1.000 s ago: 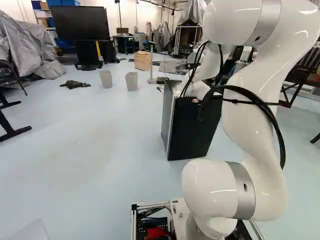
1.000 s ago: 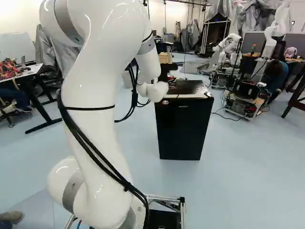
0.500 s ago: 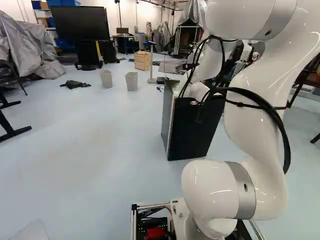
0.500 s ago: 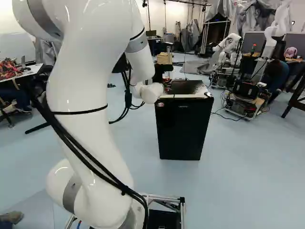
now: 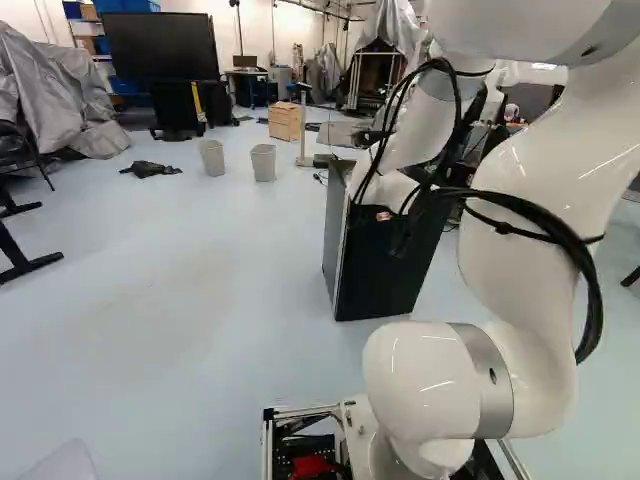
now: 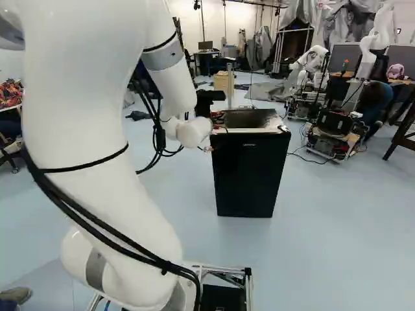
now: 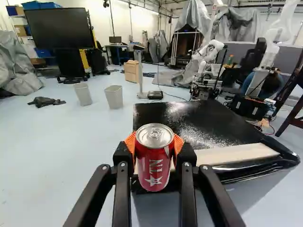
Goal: Grab a drink from the fridge
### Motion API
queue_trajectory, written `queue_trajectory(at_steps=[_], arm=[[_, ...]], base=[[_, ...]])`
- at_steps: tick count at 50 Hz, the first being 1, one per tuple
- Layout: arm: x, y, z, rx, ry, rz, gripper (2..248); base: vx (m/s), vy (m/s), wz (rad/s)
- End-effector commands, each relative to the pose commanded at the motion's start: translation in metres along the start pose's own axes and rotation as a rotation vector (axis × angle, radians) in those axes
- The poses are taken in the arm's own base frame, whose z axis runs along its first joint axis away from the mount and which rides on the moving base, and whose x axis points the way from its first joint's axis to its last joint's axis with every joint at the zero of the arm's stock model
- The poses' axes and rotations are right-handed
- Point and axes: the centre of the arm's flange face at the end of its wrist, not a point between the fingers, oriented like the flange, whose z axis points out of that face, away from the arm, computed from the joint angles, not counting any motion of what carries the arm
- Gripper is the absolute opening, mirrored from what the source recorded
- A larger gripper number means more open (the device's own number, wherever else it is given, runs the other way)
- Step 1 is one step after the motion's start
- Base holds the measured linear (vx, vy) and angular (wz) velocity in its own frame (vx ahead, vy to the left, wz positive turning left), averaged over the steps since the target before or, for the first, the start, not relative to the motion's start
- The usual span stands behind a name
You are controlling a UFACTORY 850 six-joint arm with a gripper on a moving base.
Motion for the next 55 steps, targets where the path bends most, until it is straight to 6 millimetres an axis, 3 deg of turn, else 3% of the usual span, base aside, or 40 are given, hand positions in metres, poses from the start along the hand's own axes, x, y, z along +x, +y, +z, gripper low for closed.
queue_trajectory(at_steps=[29,55], arm=[[-0.034,-0.031,-0.093,0.06,-0.071,-0.003,97],[-0.062,-0.042,-0.147,0.094,-0.113,-0.008,97]], base=[[0.0,0.0,0.0],[0.0,0.0,0.0]])
